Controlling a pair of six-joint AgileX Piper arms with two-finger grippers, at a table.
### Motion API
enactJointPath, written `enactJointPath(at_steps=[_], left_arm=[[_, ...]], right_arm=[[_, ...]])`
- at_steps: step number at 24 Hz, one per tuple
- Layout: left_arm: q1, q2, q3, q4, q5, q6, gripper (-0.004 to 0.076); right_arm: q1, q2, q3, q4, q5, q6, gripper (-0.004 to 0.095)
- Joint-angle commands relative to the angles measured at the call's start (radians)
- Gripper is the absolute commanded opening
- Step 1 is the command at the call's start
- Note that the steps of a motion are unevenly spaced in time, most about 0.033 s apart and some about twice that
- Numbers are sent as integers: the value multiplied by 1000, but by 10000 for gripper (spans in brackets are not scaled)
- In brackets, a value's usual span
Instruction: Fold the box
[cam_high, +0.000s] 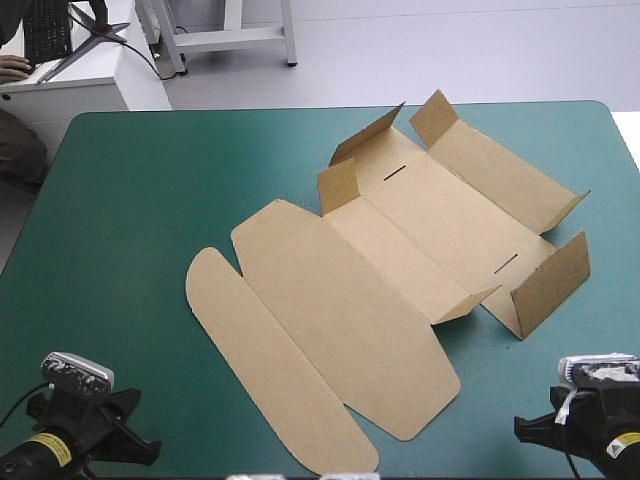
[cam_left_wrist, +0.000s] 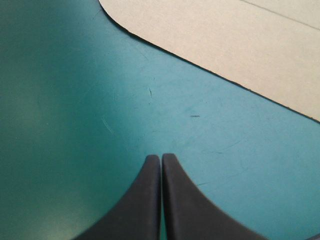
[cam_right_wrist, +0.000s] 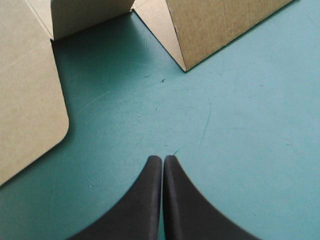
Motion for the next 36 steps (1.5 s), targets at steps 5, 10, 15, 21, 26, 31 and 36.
enactJointPath(at_steps=[5,10,15,21,26,31,36], left_arm=[[-2,12,-24,0,-52,-9,-9],[-2,12,-24,0,-52,-9,-9],[-2,12,-24,0,-52,-9,-10],[-2,12,-24,0,-52,-9,-9],[-2,12,-24,0,-54,-9,-9],[-2,12,-24,0,-54,-9,-9],[-2,12,-24,0,-54,-9,-9]], right_arm=[[3,221,-235,81,8,62,-5],[3,433,-408,175,60,96,-5],[3,634,-512,185,95,159,104],[3,854,-526,422,115,273,553],[3,1000,-526,455,115,323,576],[3,1061,-526,435,115,356,576],[3,1102,-526,410,115,410,576]])
